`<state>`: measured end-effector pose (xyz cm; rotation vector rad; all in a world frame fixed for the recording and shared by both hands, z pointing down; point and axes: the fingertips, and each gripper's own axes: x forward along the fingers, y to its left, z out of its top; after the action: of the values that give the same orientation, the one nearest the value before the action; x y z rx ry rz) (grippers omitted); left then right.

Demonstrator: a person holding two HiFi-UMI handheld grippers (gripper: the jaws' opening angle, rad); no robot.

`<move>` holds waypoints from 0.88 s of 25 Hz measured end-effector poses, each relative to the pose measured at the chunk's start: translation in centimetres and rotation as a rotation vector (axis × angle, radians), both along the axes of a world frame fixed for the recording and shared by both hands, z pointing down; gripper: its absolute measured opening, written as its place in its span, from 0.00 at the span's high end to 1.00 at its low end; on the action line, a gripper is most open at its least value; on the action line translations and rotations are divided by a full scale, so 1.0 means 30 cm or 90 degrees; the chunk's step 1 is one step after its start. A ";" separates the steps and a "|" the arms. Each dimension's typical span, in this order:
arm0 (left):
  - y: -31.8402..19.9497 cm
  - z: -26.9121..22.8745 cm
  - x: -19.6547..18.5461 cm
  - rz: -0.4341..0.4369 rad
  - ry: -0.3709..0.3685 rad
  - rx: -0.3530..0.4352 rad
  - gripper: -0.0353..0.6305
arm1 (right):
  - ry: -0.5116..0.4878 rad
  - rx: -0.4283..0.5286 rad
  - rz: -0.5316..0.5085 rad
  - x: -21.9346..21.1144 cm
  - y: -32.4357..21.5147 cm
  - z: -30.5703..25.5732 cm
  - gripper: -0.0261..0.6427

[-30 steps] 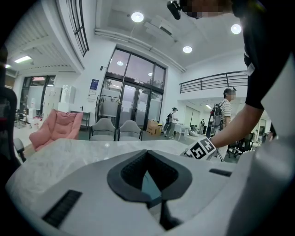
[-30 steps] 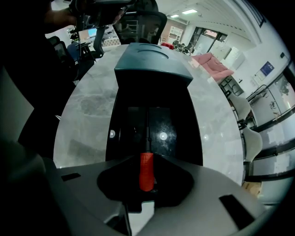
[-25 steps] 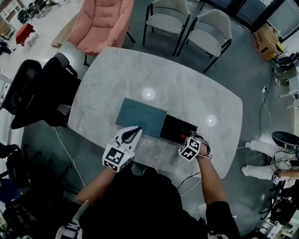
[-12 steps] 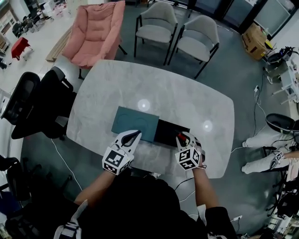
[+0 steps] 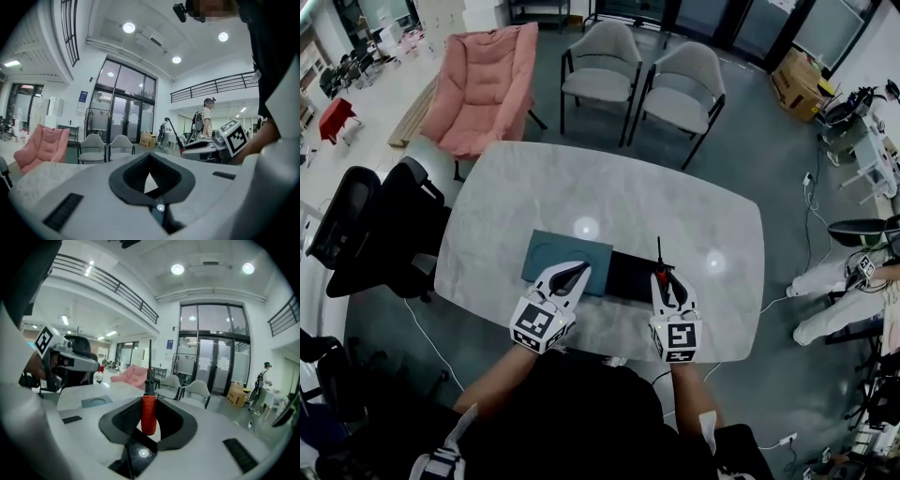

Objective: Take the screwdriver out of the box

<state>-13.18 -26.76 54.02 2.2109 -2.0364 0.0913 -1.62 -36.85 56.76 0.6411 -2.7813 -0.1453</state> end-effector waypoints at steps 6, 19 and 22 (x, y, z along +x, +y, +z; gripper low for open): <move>-0.014 -0.053 -0.031 -0.010 -0.004 0.028 0.94 | -0.125 -0.031 0.063 0.029 0.001 -0.139 0.80; -0.041 -0.138 -0.015 0.003 -0.009 0.064 0.94 | -0.246 -0.008 0.110 0.109 -0.029 -0.338 0.80; -0.044 -0.142 -0.015 0.003 -0.013 0.065 0.94 | -0.256 0.002 0.117 0.123 -0.039 -0.359 0.80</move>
<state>-13.65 -28.08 49.75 2.2827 -2.0919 0.0114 2.08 -38.01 45.99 1.0222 -3.0764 0.0222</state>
